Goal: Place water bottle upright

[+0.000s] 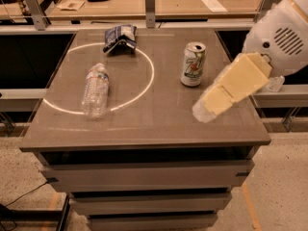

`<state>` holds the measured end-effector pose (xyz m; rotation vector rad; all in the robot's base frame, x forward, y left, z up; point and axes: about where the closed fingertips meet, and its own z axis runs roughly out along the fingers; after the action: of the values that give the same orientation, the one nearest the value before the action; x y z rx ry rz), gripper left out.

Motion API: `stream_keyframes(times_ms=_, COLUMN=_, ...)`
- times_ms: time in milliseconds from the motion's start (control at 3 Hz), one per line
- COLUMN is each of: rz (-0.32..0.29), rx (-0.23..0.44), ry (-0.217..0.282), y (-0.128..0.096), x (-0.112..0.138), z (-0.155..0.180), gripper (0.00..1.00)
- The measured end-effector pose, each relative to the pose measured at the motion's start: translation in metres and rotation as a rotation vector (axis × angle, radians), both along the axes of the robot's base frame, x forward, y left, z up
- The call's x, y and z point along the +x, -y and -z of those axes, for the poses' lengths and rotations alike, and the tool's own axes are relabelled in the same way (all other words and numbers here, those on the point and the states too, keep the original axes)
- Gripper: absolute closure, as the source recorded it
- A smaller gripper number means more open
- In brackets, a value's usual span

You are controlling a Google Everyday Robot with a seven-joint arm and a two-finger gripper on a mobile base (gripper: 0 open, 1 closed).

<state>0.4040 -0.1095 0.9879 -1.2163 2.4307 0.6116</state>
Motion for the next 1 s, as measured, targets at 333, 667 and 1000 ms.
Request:
stream_keyframes(times_ms=333, rz=0.036, rx=0.038, ry=-0.04, y=-0.071, x=-0.007, z=-0.018, gripper=0.0)
stream_keyframes(times_ms=667, rz=0.077, rx=0.043, ry=-0.038, y=-0.112, x=-0.008, z=-0.02, gripper=0.0)
stream_keyframes(times_ms=1000, rz=0.119, rx=0.015, ry=-0.033, y=-0.157, x=0.003, z=-0.008, gripper=0.0)
